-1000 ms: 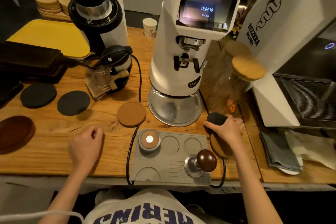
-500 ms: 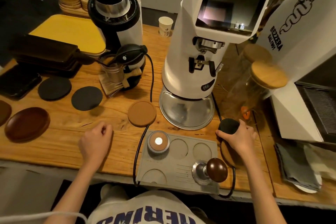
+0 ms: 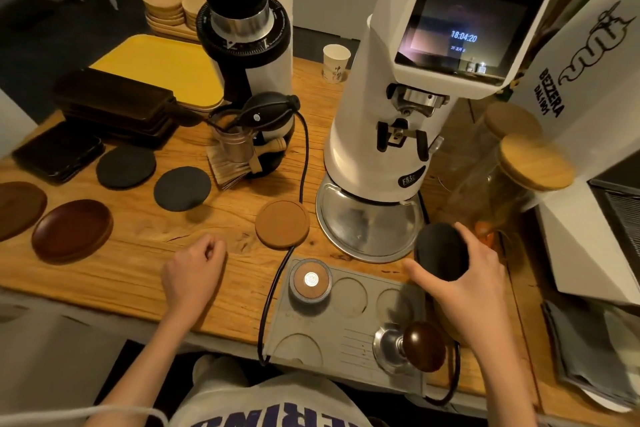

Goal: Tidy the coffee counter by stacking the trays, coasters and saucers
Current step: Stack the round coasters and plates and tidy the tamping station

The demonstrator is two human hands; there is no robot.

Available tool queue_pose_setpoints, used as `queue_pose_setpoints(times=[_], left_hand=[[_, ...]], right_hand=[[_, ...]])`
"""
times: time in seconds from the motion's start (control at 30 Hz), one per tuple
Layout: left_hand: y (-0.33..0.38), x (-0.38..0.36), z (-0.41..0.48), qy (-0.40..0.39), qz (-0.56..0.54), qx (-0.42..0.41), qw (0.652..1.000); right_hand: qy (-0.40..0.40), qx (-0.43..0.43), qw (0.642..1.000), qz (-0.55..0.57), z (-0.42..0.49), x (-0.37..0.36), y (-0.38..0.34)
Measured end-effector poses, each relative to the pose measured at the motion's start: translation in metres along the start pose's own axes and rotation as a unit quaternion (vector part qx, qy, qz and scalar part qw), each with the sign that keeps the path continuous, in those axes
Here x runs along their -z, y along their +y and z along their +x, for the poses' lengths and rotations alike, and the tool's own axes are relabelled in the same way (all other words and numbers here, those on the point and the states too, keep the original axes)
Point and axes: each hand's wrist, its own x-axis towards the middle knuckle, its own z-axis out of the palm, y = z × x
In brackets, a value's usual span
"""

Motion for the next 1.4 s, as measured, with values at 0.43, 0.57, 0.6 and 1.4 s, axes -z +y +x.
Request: queue_pose_setpoints(times=[0.43,0.57,0.6,1.4], left_hand=[[-0.001,0.008,-0.003,0.013,-0.11,0.011,0.994],[-0.013,0.015,0.0,-0.017,-0.189,0.035,0.981],[-0.018,0.019,0.0,-0.028,-0.203,0.042,0.978],[-0.248,0.156,0.138,0.225,-0.229,0.233,0.918]], right_hand=[[-0.133,0.134,0.981,0.038,-0.032,-0.08,-0.087],[-0.153,0.141,0.978,0.029,-0.033,-0.102,-0.113],[-0.155,0.142,0.977,0.032,-0.033,-0.106,-0.12],[-0.143,0.18,0.973,0.005,-0.015,-0.319,-0.297]])
